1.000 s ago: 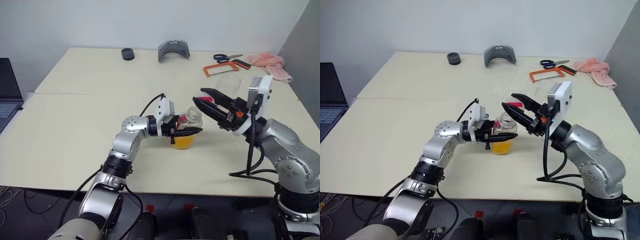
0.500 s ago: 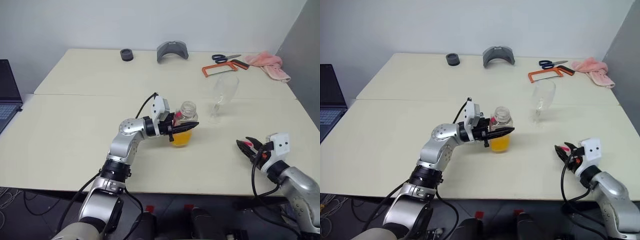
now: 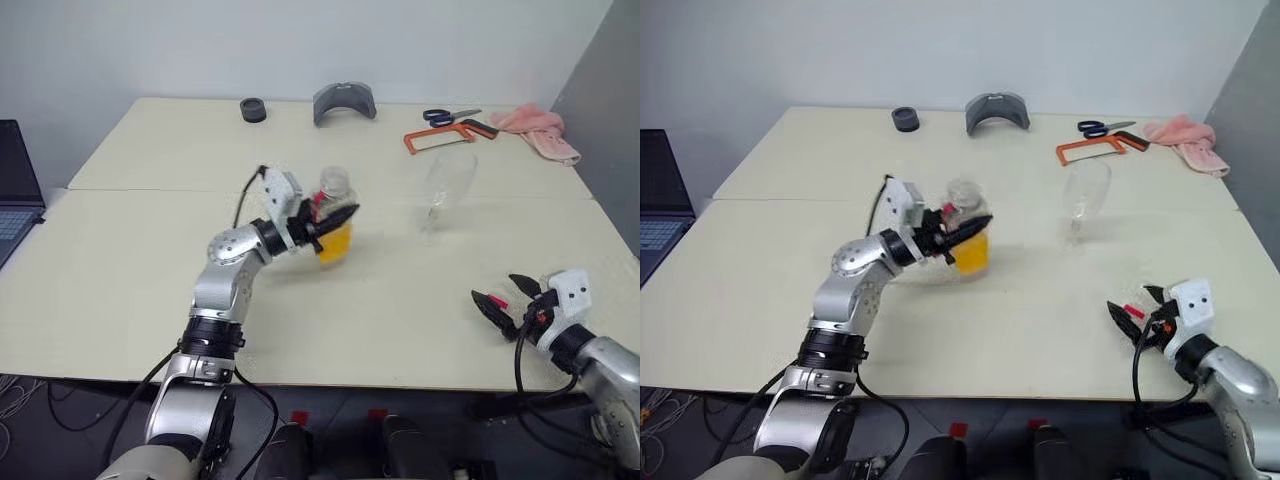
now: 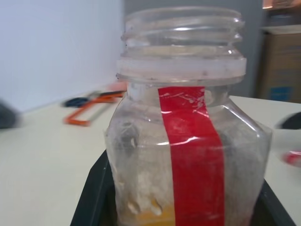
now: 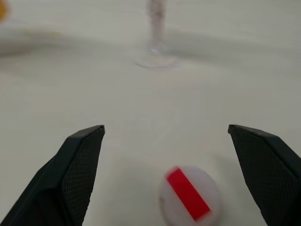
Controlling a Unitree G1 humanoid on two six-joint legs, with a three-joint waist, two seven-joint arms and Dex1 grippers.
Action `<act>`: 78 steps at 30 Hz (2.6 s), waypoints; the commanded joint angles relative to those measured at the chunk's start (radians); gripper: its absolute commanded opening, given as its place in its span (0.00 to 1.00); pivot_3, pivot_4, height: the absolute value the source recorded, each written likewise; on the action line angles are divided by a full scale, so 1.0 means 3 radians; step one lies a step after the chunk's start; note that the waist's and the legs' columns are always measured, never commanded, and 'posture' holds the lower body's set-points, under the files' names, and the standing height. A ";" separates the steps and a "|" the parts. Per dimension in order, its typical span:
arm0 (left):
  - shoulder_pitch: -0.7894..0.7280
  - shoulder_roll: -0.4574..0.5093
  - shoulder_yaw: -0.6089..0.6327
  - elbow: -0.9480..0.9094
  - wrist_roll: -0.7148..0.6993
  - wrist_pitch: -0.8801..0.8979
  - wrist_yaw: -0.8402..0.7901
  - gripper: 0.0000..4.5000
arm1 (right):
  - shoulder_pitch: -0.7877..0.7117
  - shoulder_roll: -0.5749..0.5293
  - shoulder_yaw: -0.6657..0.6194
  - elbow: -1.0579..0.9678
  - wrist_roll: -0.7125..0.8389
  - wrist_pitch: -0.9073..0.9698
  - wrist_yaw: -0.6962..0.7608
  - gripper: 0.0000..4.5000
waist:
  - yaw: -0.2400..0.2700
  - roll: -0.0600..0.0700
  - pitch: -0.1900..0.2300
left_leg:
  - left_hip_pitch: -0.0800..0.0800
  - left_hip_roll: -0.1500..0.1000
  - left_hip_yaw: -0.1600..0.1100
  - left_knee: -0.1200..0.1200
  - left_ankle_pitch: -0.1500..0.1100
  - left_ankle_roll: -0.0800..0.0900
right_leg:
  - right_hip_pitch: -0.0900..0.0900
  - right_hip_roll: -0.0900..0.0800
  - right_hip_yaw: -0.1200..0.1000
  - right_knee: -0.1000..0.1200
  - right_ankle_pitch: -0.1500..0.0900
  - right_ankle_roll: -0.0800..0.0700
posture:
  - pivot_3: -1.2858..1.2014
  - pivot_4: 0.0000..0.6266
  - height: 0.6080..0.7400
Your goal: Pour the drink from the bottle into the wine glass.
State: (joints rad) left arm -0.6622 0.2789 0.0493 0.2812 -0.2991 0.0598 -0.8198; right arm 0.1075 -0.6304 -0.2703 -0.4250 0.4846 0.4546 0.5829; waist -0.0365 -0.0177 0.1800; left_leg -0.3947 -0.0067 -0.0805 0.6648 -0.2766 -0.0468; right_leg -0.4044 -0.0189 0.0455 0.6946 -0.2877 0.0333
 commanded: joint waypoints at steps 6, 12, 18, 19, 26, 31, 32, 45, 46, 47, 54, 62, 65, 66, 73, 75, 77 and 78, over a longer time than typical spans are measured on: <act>0.0015 0.0227 0.0668 0.0293 0.0155 -0.0396 0.1045 0.35 | -0.1357 0.0314 0.1117 -0.0307 0.0181 0.0651 0.0007 1.00 | 0.0000 -0.0002 0.0001 | 0.0000 0.0002 -0.0008 0.0002 0.0001 -0.0001 | 0.0000 -0.0001 -0.0005 0.0002 0.0000 0.0000 | 0.52 0.24 1.00; -0.0011 0.0427 0.0933 0.0770 0.0225 -0.0742 0.1444 0.35 | -0.2192 0.0966 0.1734 0.0346 -0.0180 0.0667 -0.0117 1.00 | 0.0013 -0.0008 -0.0002 | -0.0005 0.0002 -0.0014 0.0003 0.0005 -0.0009 | -0.0004 -0.0011 -0.0009 0.0001 0.0001 -0.0001 | 0.52 0.24 1.00; -0.0113 0.0501 0.0935 0.1336 0.0318 -0.1160 0.1599 0.35 | -0.2456 0.1244 0.2026 0.0787 -0.0511 0.0494 -0.0054 1.00 | 0.0038 -0.0017 -0.0007 | -0.0014 -0.0004 -0.0024 0.0004 0.0008 -0.0014 | -0.0007 -0.0024 -0.0018 -0.0002 0.0001 -0.0001 | 0.52 0.24 1.00; -0.0139 0.0504 0.0923 0.1454 0.0333 -0.1231 0.1602 0.35 | -0.2473 0.1269 0.2048 0.0822 -0.0544 0.0474 -0.0042 1.00 | 0.0039 -0.0018 -0.0008 | -0.0015 -0.0005 -0.0023 0.0004 0.0008 -0.0014 | -0.0007 -0.0025 -0.0017 -0.0003 0.0001 -0.0001 | 0.52 0.24 1.00; -0.0242 0.0503 0.0890 0.1951 0.0334 -0.1510 0.1503 0.57 | -0.2479 0.1352 0.2068 0.0832 -0.0657 0.0455 0.0040 1.00 | 0.0010 -0.0021 -0.0010 | -0.0012 -0.0005 -0.0021 0.0003 0.0007 -0.0013 | -0.0009 -0.0021 -0.0019 0.0002 0.0001 -0.0001 | 0.52 0.24 1.00; -0.0088 0.0408 0.0863 0.1804 0.0301 -0.1545 0.1463 0.92 | -0.2412 0.1306 0.2026 0.0688 -0.0638 0.0562 0.0082 1.00 | 0.0005 -0.0021 -0.0010 | -0.0011 -0.0003 -0.0020 0.0003 0.0003 -0.0006 | -0.0011 -0.0018 -0.0017 0.0005 0.0002 -0.0001 | 0.52 0.24 1.00; -0.0065 0.0398 0.0864 0.1775 0.0295 -0.1539 0.1464 0.99 | -0.2404 0.1298 0.2021 0.0669 -0.0634 0.0578 0.0087 1.00 | 0.0005 -0.0021 -0.0010 | -0.0012 -0.0003 -0.0020 0.0003 0.0003 -0.0006 | -0.0012 -0.0018 -0.0017 0.0005 0.0002 -0.0001 | 0.52 0.24 1.00; 0.0713 0.0300 0.0861 0.0759 0.0370 -0.1172 0.1850 1.00 | -0.2195 0.1144 0.1868 0.0304 -0.0392 0.0935 0.0170 1.00 | 0.0010 -0.0022 -0.0010 | -0.0011 0.0002 -0.0021 0.0001 0.0001 -0.0002 | -0.0012 -0.0020 -0.0015 0.0006 0.0002 -0.0001 | 0.52 0.24 1.00; 0.0765 0.0309 0.0864 0.0708 0.0387 -0.1147 0.1887 1.00 | -0.2167 0.1126 0.1859 0.0285 -0.0383 0.0953 0.0174 1.00 | 0.0012 -0.0022 -0.0011 | -0.0011 0.0002 -0.0021 0.0001 0.0001 -0.0001 | -0.0012 -0.0020 -0.0015 0.0006 0.0001 -0.0001 | 0.52 0.24 1.00; 0.0806 0.0312 0.0867 0.0661 0.0388 -0.1109 0.1912 1.00 | -0.2141 0.1110 0.1854 0.0269 -0.0381 0.0962 0.0178 1.00 | 0.0012 -0.0022 -0.0011 | -0.0011 0.0002 -0.0021 0.0001 0.0001 -0.0001 | -0.0012 -0.0020 -0.0015 0.0005 0.0001 -0.0001 | 0.52 0.24 1.00; 0.1164 0.0417 0.0755 0.0253 0.0459 -0.0874 0.1793 1.00 | -0.1793 0.0972 0.1766 0.0053 -0.0374 0.0984 0.0133 1.00 | 0.0011 -0.0022 -0.0011 | -0.0010 0.0002 -0.0020 0.0001 0.0000 -0.0001 | -0.0011 -0.0019 -0.0015 0.0005 0.0001 -0.0001 | 0.52 0.24 1.00; 0.1858 0.0586 0.0746 -0.0513 0.0212 -0.0529 0.1388 1.00 | -0.1080 0.0965 0.1265 -0.0297 -0.0442 0.0774 -0.0275 1.00 | 0.0015 -0.0022 -0.0011 | -0.0009 0.0004 -0.0019 -0.0002 0.0000 0.0000 | -0.0009 -0.0019 -0.0014 0.0003 0.0001 -0.0001 | 0.52 0.24 1.00; 0.2041 0.0599 0.0729 -0.0785 0.0121 -0.0360 0.1260 1.00 | -0.0846 0.0982 0.1125 -0.0311 -0.0532 0.0627 -0.0446 1.00 | 0.0016 -0.0022 -0.0011 | -0.0007 0.0004 -0.0019 -0.0002 0.0000 0.0000 | -0.0005 -0.0019 -0.0014 0.0001 0.0001 -0.0001 | 0.52 0.24 1.00; 0.2095 0.0603 0.0711 -0.0876 0.0087 -0.0313 0.1200 1.00 | -0.0772 0.0998 0.1066 -0.0280 -0.0552 0.0573 -0.0499 1.00 | 0.0016 -0.0022 -0.0011 | -0.0006 0.0004 -0.0019 -0.0002 0.0000 0.0000 | -0.0004 -0.0019 -0.0014 0.0001 0.0001 -0.0001 | 0.52 0.24 1.00; 0.1970 0.0721 0.0373 -0.1275 -0.0077 0.0026 0.0643 1.00 | -0.0972 0.1307 0.0698 0.0365 -0.0663 0.0244 -0.0954 1.00 | 0.0013 -0.0022 -0.0011 | 0.0001 0.0003 -0.0010 -0.0002 0.0000 0.0000 | -0.0001 -0.0012 -0.0009 0.0003 0.0000 -0.0001 | 0.52 0.24 1.00; 0.1848 0.0801 0.0274 -0.1349 -0.0155 0.0159 0.0448 1.00 | -0.1169 0.1371 0.0641 0.0686 -0.0754 0.0063 -0.1076 1.00 | 0.0009 -0.0022 -0.0011 | 0.0004 0.0001 -0.0003 -0.0003 0.0000 0.0000 | -0.0001 -0.0007 -0.0008 0.0005 0.0000 -0.0001 | 0.52 0.24 1.00; 0.1746 0.0846 0.0239 -0.1385 -0.0244 0.0292 0.0333 1.00 | -0.1335 0.1406 0.0622 0.0953 -0.0805 -0.0087 -0.1115 1.00 | 0.0008 -0.0022 -0.0011 | 0.0005 0.0002 0.0000 -0.0003 0.0000 -0.0001 | -0.0001 -0.0005 -0.0006 0.0005 0.0000 -0.0001 | 0.52 0.24 1.00; 0.1697 0.0879 0.0218 -0.1396 -0.0276 0.0338 0.0260 1.00 | -0.1400 0.1417 0.0618 0.1063 -0.0826 -0.0150 -0.1125 1.00 | 0.0006 -0.0022 -0.0011 | 0.0005 0.0002 0.0001 -0.0003 0.0000 -0.0001 | -0.0001 -0.0006 -0.0006 0.0005 0.0000 -0.0001 | 0.52 0.24 1.00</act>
State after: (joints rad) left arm -0.1417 0.5252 0.1148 -0.0970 -0.3526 0.1429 -0.7103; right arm -0.2929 -0.2119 -0.0671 -0.1251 0.2487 0.4643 0.2552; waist -0.0347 -0.0242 0.1767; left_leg -0.3931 -0.0060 -0.0802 0.6636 -0.2765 -0.0470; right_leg -0.4048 -0.0205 0.0439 0.6961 -0.2875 0.0328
